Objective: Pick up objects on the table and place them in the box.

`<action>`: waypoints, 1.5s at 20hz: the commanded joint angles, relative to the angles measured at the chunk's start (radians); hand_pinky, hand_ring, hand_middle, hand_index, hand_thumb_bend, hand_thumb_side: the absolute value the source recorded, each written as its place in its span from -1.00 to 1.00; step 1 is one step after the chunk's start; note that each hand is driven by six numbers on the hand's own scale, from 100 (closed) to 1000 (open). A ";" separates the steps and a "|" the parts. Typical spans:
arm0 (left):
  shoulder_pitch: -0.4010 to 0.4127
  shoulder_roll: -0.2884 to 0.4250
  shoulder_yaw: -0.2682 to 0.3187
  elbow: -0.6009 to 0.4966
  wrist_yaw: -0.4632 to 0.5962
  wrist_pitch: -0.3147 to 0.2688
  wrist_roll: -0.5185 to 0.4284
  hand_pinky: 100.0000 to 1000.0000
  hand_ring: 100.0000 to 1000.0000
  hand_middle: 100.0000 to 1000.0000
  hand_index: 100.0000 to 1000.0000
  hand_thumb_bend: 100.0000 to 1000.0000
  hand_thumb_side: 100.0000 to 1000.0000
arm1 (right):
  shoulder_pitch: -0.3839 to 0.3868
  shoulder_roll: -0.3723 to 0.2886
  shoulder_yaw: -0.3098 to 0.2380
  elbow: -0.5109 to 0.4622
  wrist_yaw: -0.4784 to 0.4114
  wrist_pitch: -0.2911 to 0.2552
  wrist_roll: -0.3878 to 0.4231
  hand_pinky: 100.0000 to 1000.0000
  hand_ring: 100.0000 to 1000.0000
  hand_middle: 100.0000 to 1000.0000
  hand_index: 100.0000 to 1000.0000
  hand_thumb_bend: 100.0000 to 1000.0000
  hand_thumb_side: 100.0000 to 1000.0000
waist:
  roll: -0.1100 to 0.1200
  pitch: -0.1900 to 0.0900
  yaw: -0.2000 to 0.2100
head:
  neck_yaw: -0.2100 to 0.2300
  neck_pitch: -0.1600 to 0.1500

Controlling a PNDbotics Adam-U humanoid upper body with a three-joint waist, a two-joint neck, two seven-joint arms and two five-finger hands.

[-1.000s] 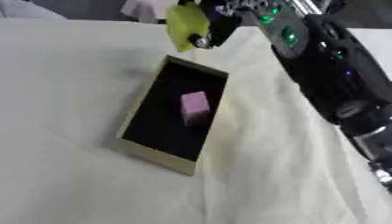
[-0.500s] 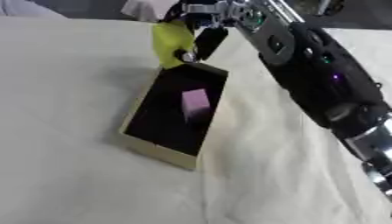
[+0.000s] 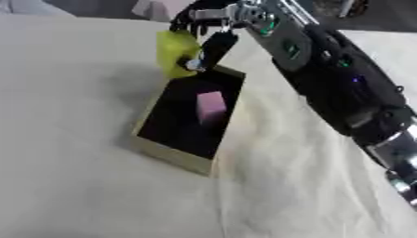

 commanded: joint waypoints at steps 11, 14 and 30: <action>-0.003 0.034 0.008 -0.020 -0.005 -0.002 0.003 0.30 0.44 0.46 0.65 -0.55 0.27 | 0.002 -0.043 0.023 -0.008 -0.131 -0.073 0.165 0.85 1.00 1.00 1.00 -1.00 -0.22 | 0.006 -0.018 -0.004 | -0.009 0.006; -0.003 0.033 0.008 -0.020 -0.006 -0.001 0.004 0.30 0.44 0.46 0.65 -0.55 0.30 | 0.007 -0.048 0.037 0.003 -0.163 -0.107 0.166 0.90 1.00 1.00 1.00 -1.00 0.15 | 0.006 -0.015 -0.005 | -0.012 0.006; -0.004 0.030 0.010 -0.020 -0.006 -0.001 0.004 0.30 0.44 0.45 0.65 -0.55 0.27 | 0.006 -0.042 0.060 0.040 -0.147 -0.215 0.166 0.98 1.00 1.00 1.00 -0.54 1.00 | 0.007 -0.011 -0.004 | -0.014 0.006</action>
